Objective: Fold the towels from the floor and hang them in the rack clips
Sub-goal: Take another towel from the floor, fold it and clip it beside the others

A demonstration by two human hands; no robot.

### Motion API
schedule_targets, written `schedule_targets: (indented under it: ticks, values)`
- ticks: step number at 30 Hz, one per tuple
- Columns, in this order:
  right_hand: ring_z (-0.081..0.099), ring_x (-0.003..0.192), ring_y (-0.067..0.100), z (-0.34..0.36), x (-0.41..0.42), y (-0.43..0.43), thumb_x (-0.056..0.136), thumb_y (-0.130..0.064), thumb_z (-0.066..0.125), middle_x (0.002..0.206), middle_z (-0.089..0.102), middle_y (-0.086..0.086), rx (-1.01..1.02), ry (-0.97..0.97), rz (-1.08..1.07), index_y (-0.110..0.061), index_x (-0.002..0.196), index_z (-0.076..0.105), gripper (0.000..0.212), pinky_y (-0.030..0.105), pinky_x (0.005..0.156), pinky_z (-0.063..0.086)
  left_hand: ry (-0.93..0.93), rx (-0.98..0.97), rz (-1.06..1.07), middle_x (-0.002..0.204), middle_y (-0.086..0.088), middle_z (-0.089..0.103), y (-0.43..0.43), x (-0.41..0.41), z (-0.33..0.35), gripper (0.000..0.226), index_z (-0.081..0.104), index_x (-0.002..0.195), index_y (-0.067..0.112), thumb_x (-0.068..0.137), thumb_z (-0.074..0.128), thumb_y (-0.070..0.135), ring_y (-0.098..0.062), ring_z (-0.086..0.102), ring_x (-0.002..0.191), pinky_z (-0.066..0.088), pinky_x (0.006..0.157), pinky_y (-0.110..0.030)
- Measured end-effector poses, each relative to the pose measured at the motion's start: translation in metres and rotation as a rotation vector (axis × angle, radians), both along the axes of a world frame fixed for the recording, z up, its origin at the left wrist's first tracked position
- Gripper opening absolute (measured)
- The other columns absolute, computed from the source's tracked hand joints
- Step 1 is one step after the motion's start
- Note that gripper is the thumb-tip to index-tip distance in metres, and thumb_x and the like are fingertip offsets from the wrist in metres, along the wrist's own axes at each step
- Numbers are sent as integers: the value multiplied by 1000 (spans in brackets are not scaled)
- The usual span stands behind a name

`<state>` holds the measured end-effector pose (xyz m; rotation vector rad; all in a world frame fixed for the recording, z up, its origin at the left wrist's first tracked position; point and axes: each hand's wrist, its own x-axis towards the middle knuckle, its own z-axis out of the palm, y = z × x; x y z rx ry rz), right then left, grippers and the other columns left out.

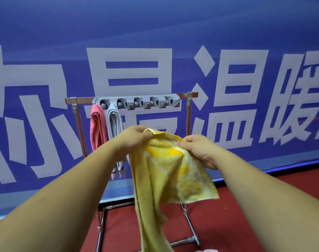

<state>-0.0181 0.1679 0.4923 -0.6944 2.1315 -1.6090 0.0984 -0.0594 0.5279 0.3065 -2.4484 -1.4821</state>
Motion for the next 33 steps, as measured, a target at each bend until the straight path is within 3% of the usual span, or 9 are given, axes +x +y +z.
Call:
schedule_targets:
  ticks: [2,5,10,15,21,23,26,30,33]
  values:
    - [63,67,25,1,1,-2,102,-31,71,75,70,12,-33,-5,-31,-15,79,69,28,40,69,52,-44,57,-94,108,-20,80,3,2,-3,42,80,107,9,84,71,43,-33,75,93,60,96,-52]
    - [61,66,25,4,2,-3,101,-33,72,72,66,11,-50,-7,-53,-15,81,66,28,40,68,50,-30,56,-79,95,-17,77,6,-2,-6,45,77,102,0,87,71,43,-28,69,85,59,96,-54]
    - [65,71,24,8,6,0,99,-33,74,80,70,12,-32,-58,-21,-14,93,70,20,36,69,53,66,159,-18,77,-7,73,14,-8,-10,30,74,84,14,107,62,28,-18,67,69,55,66,-25]
    - [71,89,31,15,16,2,98,-31,68,102,76,18,-128,-288,20,-11,107,77,24,45,85,58,37,180,-45,106,-24,78,20,-10,-14,39,76,109,3,106,61,39,-29,72,91,60,91,-46]
    - [76,101,36,23,22,-1,93,-60,73,114,79,20,-217,-408,27,-10,112,83,54,53,97,59,12,182,-112,104,-20,78,31,-10,-13,39,75,118,5,109,58,38,-27,71,92,59,93,-45]
    - [75,95,36,22,23,-2,91,-52,78,114,78,24,-228,-346,18,-5,109,82,50,54,97,59,25,190,-126,105,-19,78,35,-10,-11,37,77,116,7,109,59,39,-27,71,91,59,96,-48]
    - [76,95,36,21,25,-4,92,-35,81,114,77,27,-295,-331,64,2,115,77,44,53,95,61,46,199,-112,99,-14,80,39,-11,-9,37,80,108,11,107,62,43,-24,73,86,61,85,-41]
    - [76,101,37,24,26,-7,93,-34,80,114,78,25,-331,-344,129,2,120,76,45,51,94,62,95,254,-32,105,-24,78,43,-14,-11,48,79,106,4,101,67,50,-28,71,84,57,84,-42]
    - [77,91,34,25,25,-9,93,-29,81,109,79,25,-262,-219,90,2,113,77,37,46,86,63,120,254,14,91,-21,75,45,-17,-15,48,78,93,10,93,67,57,-26,64,80,52,83,-42]
